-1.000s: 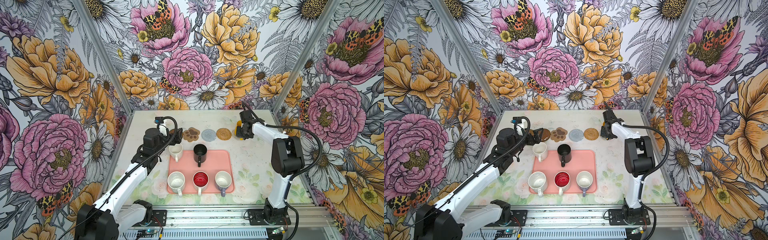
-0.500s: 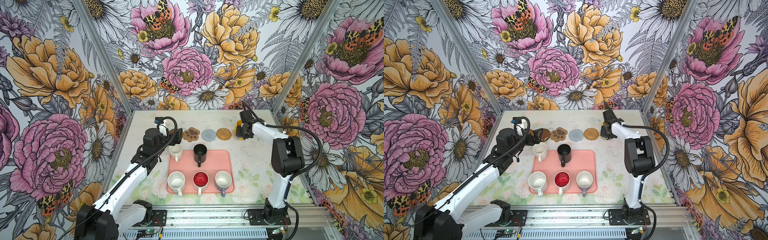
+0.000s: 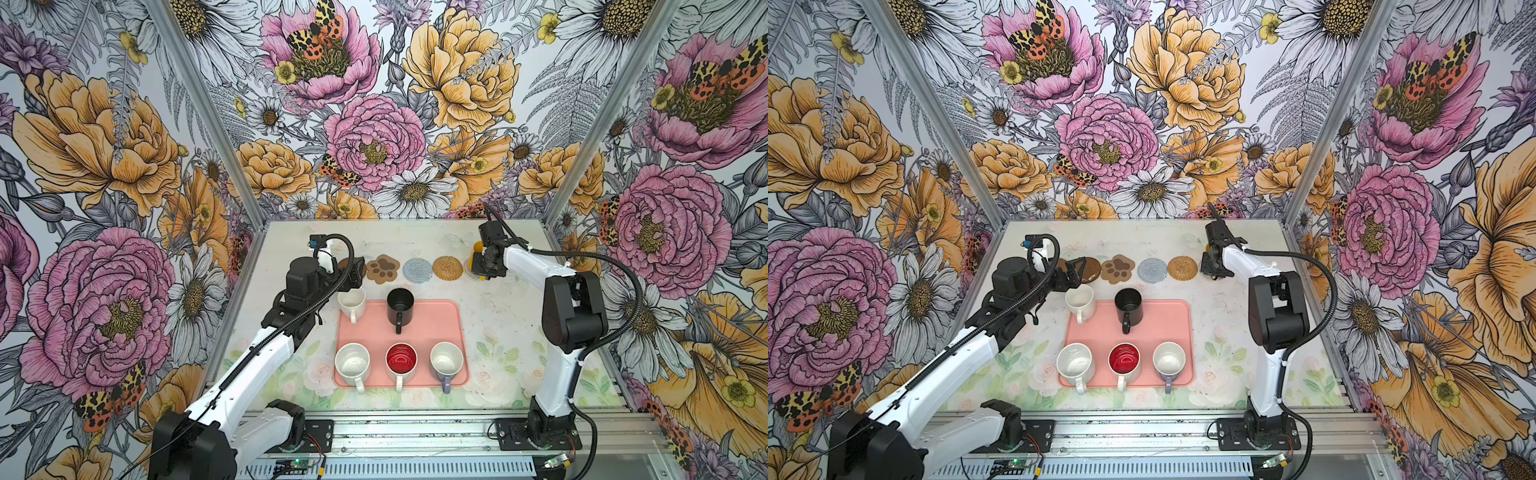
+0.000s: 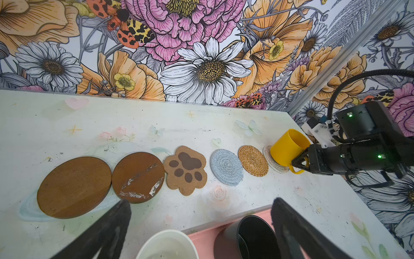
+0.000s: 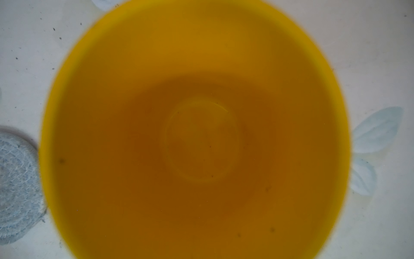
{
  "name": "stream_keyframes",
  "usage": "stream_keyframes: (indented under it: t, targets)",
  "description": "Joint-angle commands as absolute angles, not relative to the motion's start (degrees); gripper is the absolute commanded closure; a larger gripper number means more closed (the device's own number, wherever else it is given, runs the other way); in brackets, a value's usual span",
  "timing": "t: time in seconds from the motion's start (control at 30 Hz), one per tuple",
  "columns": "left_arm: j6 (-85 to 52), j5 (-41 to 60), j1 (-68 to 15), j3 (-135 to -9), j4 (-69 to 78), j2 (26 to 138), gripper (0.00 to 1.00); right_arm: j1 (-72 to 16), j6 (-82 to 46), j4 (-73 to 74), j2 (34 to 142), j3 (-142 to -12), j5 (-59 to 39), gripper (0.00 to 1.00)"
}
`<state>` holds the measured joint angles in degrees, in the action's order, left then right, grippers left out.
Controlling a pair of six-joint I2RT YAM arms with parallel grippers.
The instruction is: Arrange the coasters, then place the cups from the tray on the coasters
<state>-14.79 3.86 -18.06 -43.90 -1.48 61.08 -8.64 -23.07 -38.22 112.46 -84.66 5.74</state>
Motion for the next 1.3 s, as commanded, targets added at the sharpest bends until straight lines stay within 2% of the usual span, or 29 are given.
stream_keyframes:
  t: [0.0,0.8,0.9,1.1,1.27]
  targets:
    - [-14.12,2.72,-17.27,-43.04,-1.44,59.68,0.01,-8.42,-24.06,-34.46,112.83,-84.91,6.31,1.00]
    - [-14.18,2.51,-16.87,-42.45,-1.91,58.21,0.01,-8.52,-25.66,-34.28,112.08,-82.45,3.69,0.99]
    - [-14.24,2.53,-16.83,-42.28,-1.93,57.80,0.01,-8.61,-25.92,-34.28,111.55,-82.01,3.60,0.92]
    - [-14.22,2.40,-16.72,-42.09,-2.25,57.08,0.01,-8.99,-26.21,-34.34,110.66,-81.22,3.13,0.68]
    - [-14.13,2.20,-16.64,-41.92,-2.56,56.26,0.01,-9.14,-26.46,-34.39,109.29,-80.78,3.16,0.57]
